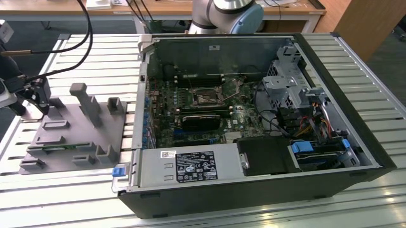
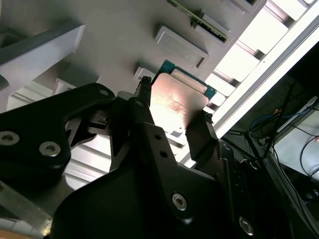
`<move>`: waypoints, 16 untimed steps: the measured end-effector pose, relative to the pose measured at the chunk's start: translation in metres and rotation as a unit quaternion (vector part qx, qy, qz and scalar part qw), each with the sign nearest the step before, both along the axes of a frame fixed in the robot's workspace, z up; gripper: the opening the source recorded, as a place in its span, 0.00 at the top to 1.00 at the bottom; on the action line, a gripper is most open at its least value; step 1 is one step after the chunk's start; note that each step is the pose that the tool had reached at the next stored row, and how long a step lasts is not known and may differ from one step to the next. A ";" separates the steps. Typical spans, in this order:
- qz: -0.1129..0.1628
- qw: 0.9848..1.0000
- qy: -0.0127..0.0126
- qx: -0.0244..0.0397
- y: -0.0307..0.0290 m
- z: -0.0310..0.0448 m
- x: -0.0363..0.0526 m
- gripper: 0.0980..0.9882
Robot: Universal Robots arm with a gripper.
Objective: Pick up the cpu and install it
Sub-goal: 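Pick up the cpu and move it towards the insertion slot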
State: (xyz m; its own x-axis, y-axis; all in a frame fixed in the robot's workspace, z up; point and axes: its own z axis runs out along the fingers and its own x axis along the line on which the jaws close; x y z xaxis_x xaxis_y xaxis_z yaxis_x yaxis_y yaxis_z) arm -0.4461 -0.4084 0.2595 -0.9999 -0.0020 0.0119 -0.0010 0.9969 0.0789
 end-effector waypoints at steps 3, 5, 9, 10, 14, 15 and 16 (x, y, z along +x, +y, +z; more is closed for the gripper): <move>0.000 1.000 0.000 0.000 0.0000 0.0016 0.0000 0.51; 0.000 1.000 0.000 0.000 0.0000 0.0024 0.0000 0.51; 0.000 1.000 0.000 0.000 0.0000 0.0034 0.0000 0.51; 0.000 1.000 0.000 0.000 0.0000 0.0038 0.0000 0.51; 0.000 1.000 0.000 0.000 0.0000 0.0044 0.0000 0.51; 0.000 1.000 0.000 0.000 0.0000 0.0046 0.0000 0.51; 0.000 1.000 0.000 0.000 0.0000 0.0048 0.0000 0.51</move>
State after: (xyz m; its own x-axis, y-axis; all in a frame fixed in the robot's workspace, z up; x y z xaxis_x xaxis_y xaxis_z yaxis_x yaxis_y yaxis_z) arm -0.4461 -0.4084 0.2643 -0.9999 -0.0020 0.0119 -0.0010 0.9969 0.0792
